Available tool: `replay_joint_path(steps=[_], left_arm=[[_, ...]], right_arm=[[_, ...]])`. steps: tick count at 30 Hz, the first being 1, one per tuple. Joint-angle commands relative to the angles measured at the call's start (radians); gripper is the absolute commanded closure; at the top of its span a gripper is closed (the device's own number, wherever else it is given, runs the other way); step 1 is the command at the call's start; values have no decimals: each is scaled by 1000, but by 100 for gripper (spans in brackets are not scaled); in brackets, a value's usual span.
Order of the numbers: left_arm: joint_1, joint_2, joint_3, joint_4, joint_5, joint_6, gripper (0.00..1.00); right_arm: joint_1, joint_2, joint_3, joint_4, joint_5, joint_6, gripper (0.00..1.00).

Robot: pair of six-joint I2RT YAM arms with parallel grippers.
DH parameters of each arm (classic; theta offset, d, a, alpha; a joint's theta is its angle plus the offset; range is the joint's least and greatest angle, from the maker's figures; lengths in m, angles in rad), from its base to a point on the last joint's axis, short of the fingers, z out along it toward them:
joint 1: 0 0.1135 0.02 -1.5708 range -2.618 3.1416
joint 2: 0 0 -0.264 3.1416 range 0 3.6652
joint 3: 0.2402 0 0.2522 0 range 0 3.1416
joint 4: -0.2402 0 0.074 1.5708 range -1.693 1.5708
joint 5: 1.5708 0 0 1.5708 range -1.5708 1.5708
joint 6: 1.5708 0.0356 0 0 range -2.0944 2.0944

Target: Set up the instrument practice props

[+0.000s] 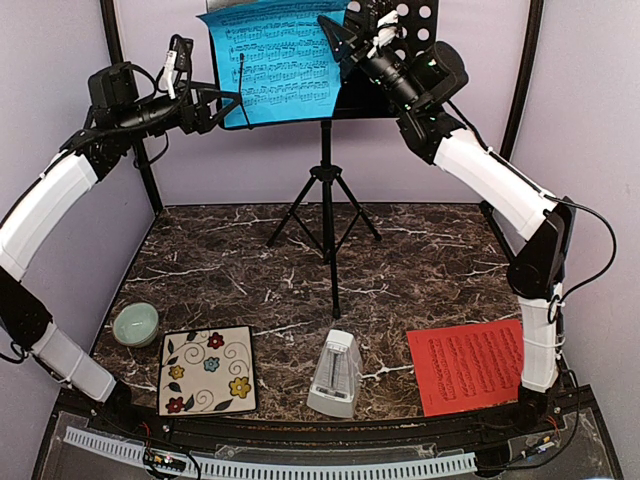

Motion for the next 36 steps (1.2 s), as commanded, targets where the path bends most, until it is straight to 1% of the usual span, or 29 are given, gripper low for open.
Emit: replay_joint_path(steps=[1, 11, 14, 15, 20, 23, 26, 29, 33, 36], left_arm=[[7, 7, 34, 40, 6, 0, 13], [7, 24, 31, 70, 4, -18, 34], [7, 25, 27, 76, 5, -23, 36], [7, 25, 27, 78, 8, -26, 35], [7, 6, 0, 91, 11, -37, 15], [7, -25, -37, 104, -9, -41, 7], [7, -60, -71, 109, -34, -42, 4], [7, -97, -112, 112, -58, -40, 1], [6, -158, -185, 133, -96, -42, 1], [7, -196, -236, 135, -121, -48, 1]], right_arm=[[-7, 6, 0, 39, 9, 12, 68], [-8, 13, -1, 44, 3, 18, 68], [-10, 13, -2, 43, 3, 18, 68], [-11, 13, -2, 44, 4, 18, 68], [-11, 6, -9, 44, 2, 20, 64], [-11, -3, -15, 43, 0, 22, 60], [-11, -10, -20, 43, -2, 30, 54], [-10, -26, -39, 39, -6, 31, 46], [-4, -72, -104, 40, -6, 17, 35], [3, -119, -180, 40, 3, -3, 21]])
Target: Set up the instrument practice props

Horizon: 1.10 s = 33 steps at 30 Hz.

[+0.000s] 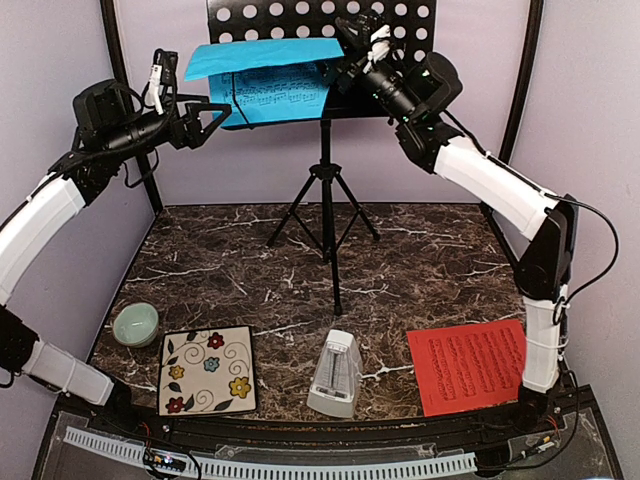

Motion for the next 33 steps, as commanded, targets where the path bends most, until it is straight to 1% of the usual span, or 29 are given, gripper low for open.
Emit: replay_joint_path(steps=[1, 4, 9, 14, 19, 24, 28, 33], left_arm=[[6, -88, -68, 45, -48, -18, 1], [6, -123, -126, 66, -57, -34, 1], [2, -177, -224, 104, -57, -54, 1], [-14, -226, -308, 97, -87, -38, 1], [-53, -257, -399, 94, -131, -25, 1], [-138, -255, -449, 32, -208, 39, 1], [-160, -263, -506, 35, -212, 35, 1], [-213, -279, -560, 28, -240, 51, 1]], right_arm=[[9, -104, -97, 31, 8, -21, 18], [11, -156, -194, 49, 26, -27, 9], [13, -227, -358, 104, 52, -12, 4], [14, -301, -503, 130, 74, 1, 0], [15, -368, -619, 141, 90, 25, 0], [14, -432, -731, 128, 124, 50, 0], [13, -503, -836, 130, 161, 76, 0], [13, -574, -930, 80, 201, 149, 0]])
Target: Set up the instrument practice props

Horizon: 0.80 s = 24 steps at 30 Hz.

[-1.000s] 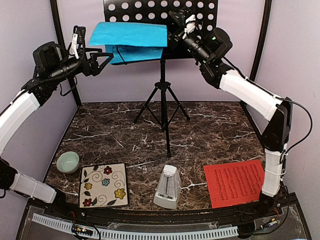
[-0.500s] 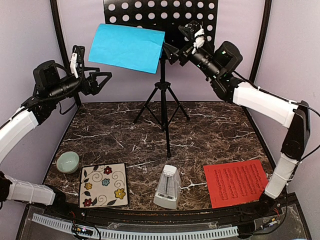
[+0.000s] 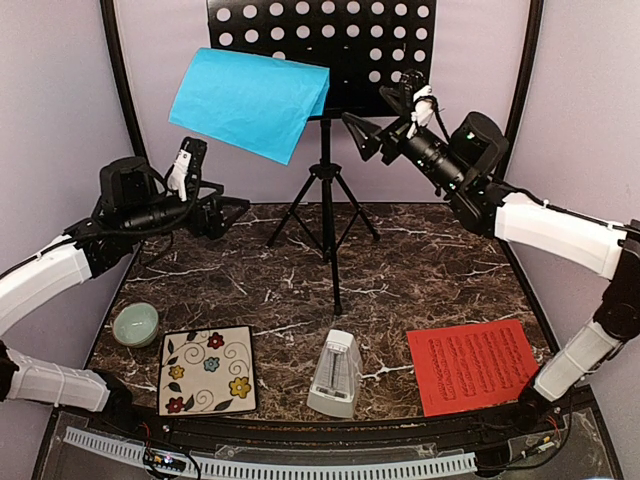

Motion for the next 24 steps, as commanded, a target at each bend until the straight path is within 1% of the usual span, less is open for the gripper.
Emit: replay_joint_path(steps=[1, 4, 8, 9, 11, 13, 16, 20, 24], left_arm=[[-49, -41, -51, -4, -44, 34, 1], [-82, -42, -83, 13, -48, 42, 1], [-130, -22, -92, 13, -86, 83, 1], [-163, -15, -88, 10, -95, 93, 1], [-191, 1, -83, 7, -103, 106, 1], [-223, 19, -79, 15, -110, 115, 1], [-283, 73, -70, 37, -121, 127, 1], [-343, 176, 1, 28, -152, 145, 1], [-389, 278, 102, 12, -156, 176, 1]], right_arm=[[7, -81, -65, -25, 66, 90, 0], [6, -118, -107, -93, 101, 138, 0], [6, -172, -160, -248, 195, 198, 0], [6, -188, -165, -291, 224, 218, 0], [5, -220, -221, -370, 268, 260, 0], [3, -245, -249, -464, 319, 327, 0], [-5, -242, -258, -671, 406, 462, 1], [-21, -208, -298, -894, 418, 592, 3], [-51, -207, -395, -1001, 427, 708, 3]])
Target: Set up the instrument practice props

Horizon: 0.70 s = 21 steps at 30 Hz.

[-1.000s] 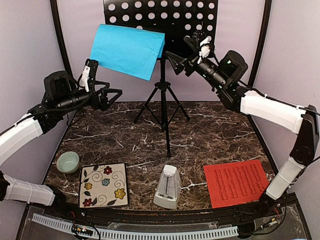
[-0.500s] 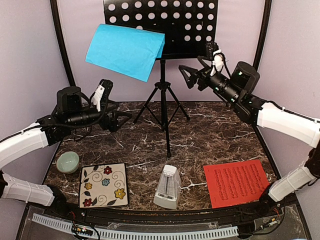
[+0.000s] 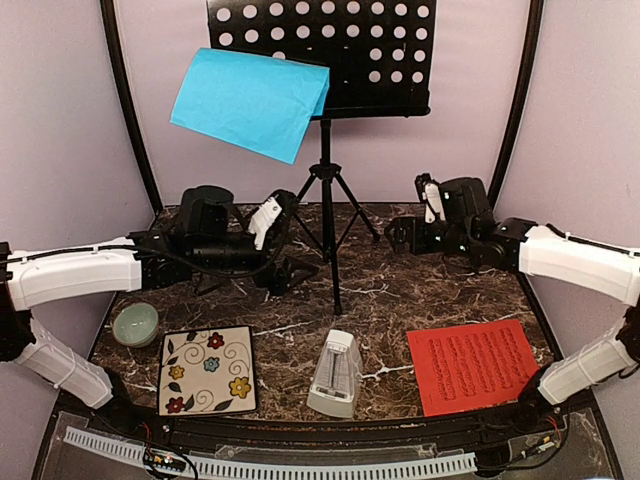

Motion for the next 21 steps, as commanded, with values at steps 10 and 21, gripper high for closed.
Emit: replay_joint_path(steps=[10, 21], left_arm=[[-63, 182, 202, 9, -19, 67, 1], [-63, 225, 227, 39, -6, 53, 1]], right_arm=[[-194, -51, -284, -404, 191, 577, 0], [-266, 58, -344, -460, 234, 690, 0]])
